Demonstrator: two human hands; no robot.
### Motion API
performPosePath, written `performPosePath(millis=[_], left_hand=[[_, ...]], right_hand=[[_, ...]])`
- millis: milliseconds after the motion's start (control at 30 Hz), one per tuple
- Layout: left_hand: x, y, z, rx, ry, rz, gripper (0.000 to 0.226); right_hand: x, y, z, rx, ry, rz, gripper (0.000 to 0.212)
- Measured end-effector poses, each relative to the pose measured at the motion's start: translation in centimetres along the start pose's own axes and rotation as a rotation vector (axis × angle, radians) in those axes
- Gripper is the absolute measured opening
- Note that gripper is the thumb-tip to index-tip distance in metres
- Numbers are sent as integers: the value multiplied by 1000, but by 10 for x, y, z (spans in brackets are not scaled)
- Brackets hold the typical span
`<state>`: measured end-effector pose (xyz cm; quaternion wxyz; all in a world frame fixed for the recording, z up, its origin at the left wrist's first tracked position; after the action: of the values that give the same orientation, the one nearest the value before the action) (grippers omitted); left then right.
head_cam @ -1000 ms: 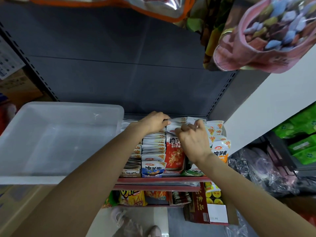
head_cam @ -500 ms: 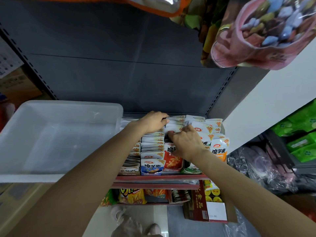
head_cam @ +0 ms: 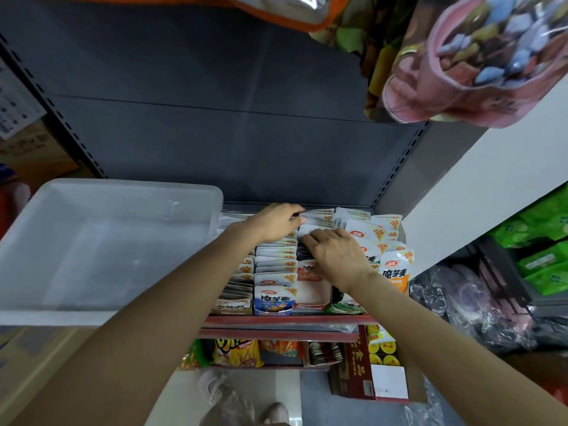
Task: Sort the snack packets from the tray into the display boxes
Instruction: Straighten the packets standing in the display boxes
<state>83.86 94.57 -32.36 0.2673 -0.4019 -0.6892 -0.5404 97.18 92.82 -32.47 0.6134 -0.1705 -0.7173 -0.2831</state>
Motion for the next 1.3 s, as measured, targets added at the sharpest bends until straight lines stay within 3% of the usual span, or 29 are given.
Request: performPosePath(millis=[133,367,700,867,1033,1200,1300], left_hand=[[4,4,-5,-24,75,-80,45],[0,4,5,44,0,12,40],[4,7,0,40,-7,-4,36],[1,7,-3,32,-14,38,40],[-3,22,-25,-110,173,209,52],[-27,22,-36,-178,112,583,79],[-31,24,-34,-105,120,636,85]], right_hand=[[17,15,-12,-133,153,52,66],[14,35,1,-277,-14,234,91],[16,31,-5,-215,-13,195,103],[19,32,-8,-200,-30,170,89],[16,34,-5,-170,-66,176,90],[20,40,-5,-158,-127,177,91],[21,38,-6,-124,-143,161,88]])
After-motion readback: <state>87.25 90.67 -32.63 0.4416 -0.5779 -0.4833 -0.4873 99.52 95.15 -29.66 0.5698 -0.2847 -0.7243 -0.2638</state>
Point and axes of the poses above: each hand's wrist, its own z-axis towards the middle knuckle, its own x-axis out of the back of the hand, y = z × x, the point moved 4 cm from there along z, towards the middle knuckle, and after that the axes turned 1 degree about z, right-handed, at the moved point
